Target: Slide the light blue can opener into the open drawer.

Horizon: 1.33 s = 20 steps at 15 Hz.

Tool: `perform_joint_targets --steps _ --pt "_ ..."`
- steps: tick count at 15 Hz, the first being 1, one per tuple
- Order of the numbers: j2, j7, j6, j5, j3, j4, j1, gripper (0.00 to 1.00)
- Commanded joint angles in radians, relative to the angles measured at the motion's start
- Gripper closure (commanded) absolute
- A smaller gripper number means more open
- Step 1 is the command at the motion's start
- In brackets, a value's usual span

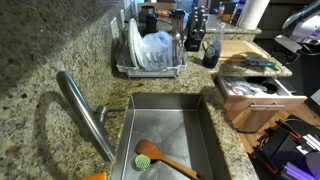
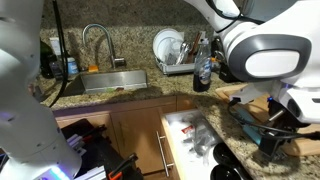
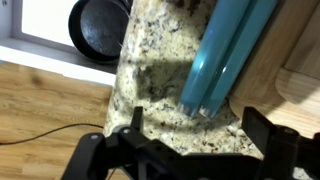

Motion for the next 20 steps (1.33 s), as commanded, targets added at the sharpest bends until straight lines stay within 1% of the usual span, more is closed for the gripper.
perform_joint_targets --steps 1,2,5,7,10,11,17,19,20 --pt "0.016 0.118 -0.088 0.034 0.015 0.021 -0.035 0.00" --pt "-0.001 0.086 -0.045 -0.003 0.017 0.003 -0.021 0.00" --pt "0.001 0.124 -0.065 0.001 0.017 0.003 -0.029 0.00" --pt "0.009 0.125 -0.125 0.013 0.032 0.018 -0.040 0.00" --pt "0.040 0.179 -0.196 -0.009 0.026 0.036 -0.027 0.00" --pt "0.006 0.151 -0.149 -0.004 0.029 0.004 -0.028 0.00" --pt "0.024 0.179 -0.170 -0.017 0.028 0.015 -0.023 0.00" --pt "0.016 0.147 -0.168 0.005 0.047 0.010 -0.035 0.00" --pt "0.017 0.116 -0.126 -0.003 0.052 0.000 -0.031 0.00"
